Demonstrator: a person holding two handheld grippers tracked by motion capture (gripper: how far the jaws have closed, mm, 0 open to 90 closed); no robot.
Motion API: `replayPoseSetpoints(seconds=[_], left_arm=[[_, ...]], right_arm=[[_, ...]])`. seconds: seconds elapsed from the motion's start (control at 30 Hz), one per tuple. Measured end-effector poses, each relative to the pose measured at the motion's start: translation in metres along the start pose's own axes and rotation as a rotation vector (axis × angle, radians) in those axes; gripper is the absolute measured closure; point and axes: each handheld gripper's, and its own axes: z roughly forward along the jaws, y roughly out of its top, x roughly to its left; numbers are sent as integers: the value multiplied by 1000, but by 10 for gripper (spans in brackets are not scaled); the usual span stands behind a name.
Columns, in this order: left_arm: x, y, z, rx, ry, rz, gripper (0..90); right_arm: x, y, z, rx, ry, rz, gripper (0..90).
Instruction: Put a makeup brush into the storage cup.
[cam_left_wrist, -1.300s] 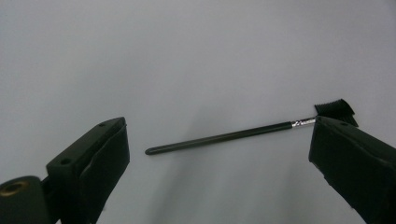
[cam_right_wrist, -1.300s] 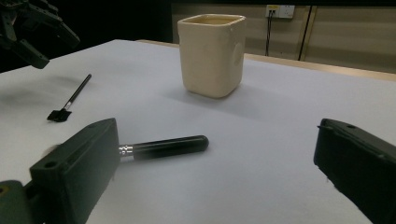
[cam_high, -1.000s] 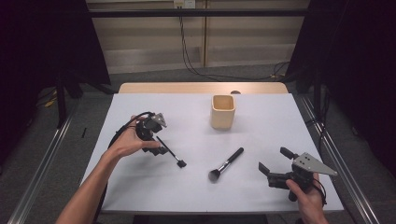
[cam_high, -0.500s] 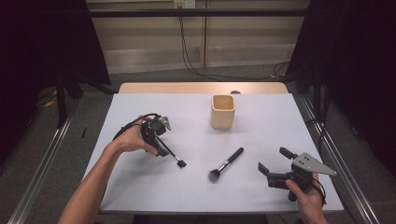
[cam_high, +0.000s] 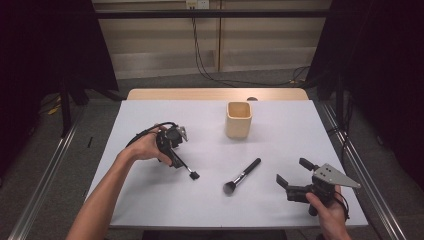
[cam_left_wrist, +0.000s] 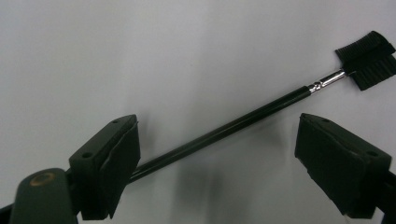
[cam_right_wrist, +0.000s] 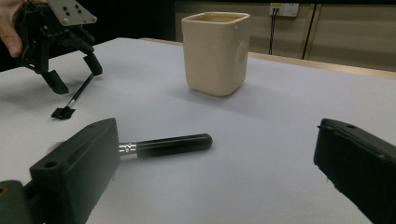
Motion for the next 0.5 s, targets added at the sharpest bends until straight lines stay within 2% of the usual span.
replayPoseSetpoints(seconds=[0.07, 0.3, 0.5], left_arm=[[0, 0, 2, -8, 1, -13, 160], [-2, 4, 5, 29, 4, -12, 198], [-3, 2, 1, 40, -5, -7, 346]], right_arm=[[0, 0, 0, 0, 0, 2, 2], [0, 0, 0, 2, 1, 0, 3], [0, 0, 0, 3, 1, 2, 2]])
